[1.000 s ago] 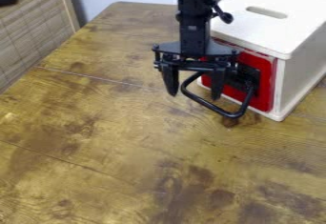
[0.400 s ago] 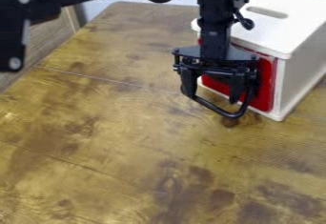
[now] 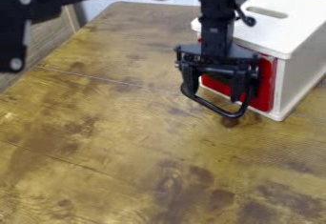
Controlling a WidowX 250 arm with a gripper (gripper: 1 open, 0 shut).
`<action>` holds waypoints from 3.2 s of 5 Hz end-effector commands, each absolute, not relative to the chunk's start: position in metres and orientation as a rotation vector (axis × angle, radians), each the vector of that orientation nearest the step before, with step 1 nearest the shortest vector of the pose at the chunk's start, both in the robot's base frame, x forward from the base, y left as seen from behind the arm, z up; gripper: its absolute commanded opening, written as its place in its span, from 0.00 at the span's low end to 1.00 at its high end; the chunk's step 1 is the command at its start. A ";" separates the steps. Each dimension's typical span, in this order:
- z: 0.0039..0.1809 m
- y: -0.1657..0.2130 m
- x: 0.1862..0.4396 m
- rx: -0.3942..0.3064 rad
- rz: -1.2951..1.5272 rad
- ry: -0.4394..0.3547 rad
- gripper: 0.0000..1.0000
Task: Close the drawer
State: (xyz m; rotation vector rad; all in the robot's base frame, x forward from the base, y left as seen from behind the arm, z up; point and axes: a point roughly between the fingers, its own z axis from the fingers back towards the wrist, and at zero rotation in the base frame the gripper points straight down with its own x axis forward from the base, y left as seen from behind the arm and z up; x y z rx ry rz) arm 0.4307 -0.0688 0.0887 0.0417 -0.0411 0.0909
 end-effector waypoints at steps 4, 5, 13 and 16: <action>0.097 -0.073 0.440 0.054 0.090 -0.059 1.00; 0.099 -0.066 0.450 0.050 0.083 -0.050 1.00; 0.172 -0.096 0.458 -0.174 0.170 -0.096 1.00; 0.166 -0.084 0.449 -0.218 0.109 -0.118 1.00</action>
